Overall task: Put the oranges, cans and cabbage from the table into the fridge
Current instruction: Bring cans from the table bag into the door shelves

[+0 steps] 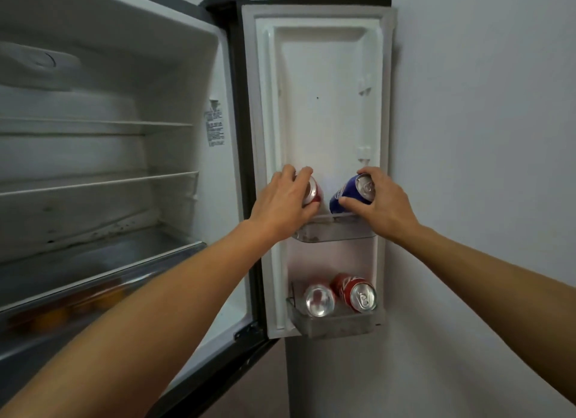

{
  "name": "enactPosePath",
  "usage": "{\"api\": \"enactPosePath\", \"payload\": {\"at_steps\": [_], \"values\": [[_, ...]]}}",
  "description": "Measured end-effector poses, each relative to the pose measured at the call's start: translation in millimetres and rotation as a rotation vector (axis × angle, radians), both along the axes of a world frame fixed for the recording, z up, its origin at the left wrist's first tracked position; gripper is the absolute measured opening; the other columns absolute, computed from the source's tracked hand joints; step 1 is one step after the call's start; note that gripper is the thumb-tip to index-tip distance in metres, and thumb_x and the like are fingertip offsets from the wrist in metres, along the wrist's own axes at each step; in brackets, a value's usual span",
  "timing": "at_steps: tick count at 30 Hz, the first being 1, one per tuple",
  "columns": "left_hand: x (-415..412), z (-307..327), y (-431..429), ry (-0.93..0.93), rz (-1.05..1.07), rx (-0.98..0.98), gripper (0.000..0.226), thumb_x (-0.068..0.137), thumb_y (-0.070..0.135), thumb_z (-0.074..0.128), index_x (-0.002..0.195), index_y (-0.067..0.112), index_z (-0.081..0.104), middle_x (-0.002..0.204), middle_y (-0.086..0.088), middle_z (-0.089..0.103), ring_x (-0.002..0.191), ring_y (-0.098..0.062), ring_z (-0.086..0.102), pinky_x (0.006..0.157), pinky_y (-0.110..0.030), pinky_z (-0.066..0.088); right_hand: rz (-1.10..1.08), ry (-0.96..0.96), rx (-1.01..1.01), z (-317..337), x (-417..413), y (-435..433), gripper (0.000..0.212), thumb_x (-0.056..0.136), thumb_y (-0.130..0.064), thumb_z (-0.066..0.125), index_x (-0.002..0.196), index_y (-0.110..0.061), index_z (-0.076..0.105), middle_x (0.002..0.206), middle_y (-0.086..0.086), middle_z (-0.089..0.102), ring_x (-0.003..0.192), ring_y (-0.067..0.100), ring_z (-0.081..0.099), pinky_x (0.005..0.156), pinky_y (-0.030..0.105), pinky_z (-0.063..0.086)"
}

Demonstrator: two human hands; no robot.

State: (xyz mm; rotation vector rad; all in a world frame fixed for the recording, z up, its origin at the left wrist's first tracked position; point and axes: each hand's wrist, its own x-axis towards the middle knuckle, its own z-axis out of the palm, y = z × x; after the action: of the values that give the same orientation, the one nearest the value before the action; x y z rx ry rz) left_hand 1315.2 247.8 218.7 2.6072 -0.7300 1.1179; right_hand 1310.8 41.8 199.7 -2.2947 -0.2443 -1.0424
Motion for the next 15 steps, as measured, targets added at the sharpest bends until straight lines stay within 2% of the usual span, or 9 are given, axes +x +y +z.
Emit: {"api": "enactPosePath", "payload": {"at_steps": [4, 7, 11, 15], "values": [[8.6, -13.6, -2.7, -0.016, 0.014, -0.031, 0.058, 0.095, 0.053, 0.045, 0.143, 0.024, 0.03, 0.13, -0.007, 0.046, 0.112, -0.023, 0.051, 0.085, -0.034, 0.047, -0.016, -0.027, 0.02, -8.3, 8.9, -2.9, 0.064, 0.077, -0.063, 0.065, 0.126, -0.028, 0.042, 0.12, -0.005, 0.055, 0.1, 0.015, 0.054, 0.087, 0.041, 0.052], [11.7, -19.0, -5.3, -0.051, 0.013, -0.05, 0.056, 0.097, 0.054, 0.036, 0.143, 0.022, 0.031, 0.127, -0.007, 0.048, 0.112, -0.022, 0.049, 0.082, -0.033, 0.046, 0.017, -0.034, -0.018, -14.6, 8.7, -5.4, 0.068, 0.079, -0.074, 0.049, 0.13, -0.031, 0.039, 0.126, -0.005, 0.053, 0.104, 0.016, 0.055, 0.089, 0.042, 0.051], [10.0, -30.6, -7.2, -0.08, -0.097, -0.1, 0.05, 0.102, 0.039, 0.024, 0.146, 0.02, 0.034, 0.121, -0.008, 0.051, 0.105, -0.021, 0.051, 0.081, -0.031, 0.045, 0.099, -0.008, -0.071, -20.0, 10.3, -15.2, 0.063, 0.09, -0.066, 0.028, 0.144, -0.032, 0.03, 0.144, -0.001, 0.044, 0.122, 0.019, 0.049, 0.099, 0.046, 0.046], [9.9, -41.9, -11.8, -0.056, -0.074, -0.112, 0.052, 0.099, 0.036, 0.026, 0.149, 0.02, 0.029, 0.13, -0.008, 0.048, 0.106, -0.025, 0.053, 0.088, -0.043, 0.049, 0.104, -0.009, -0.098, -19.8, 10.6, -17.7, 0.058, 0.098, -0.057, 0.029, 0.148, -0.03, 0.025, 0.15, -0.001, 0.037, 0.13, 0.022, 0.044, 0.102, 0.042, 0.039]]}}
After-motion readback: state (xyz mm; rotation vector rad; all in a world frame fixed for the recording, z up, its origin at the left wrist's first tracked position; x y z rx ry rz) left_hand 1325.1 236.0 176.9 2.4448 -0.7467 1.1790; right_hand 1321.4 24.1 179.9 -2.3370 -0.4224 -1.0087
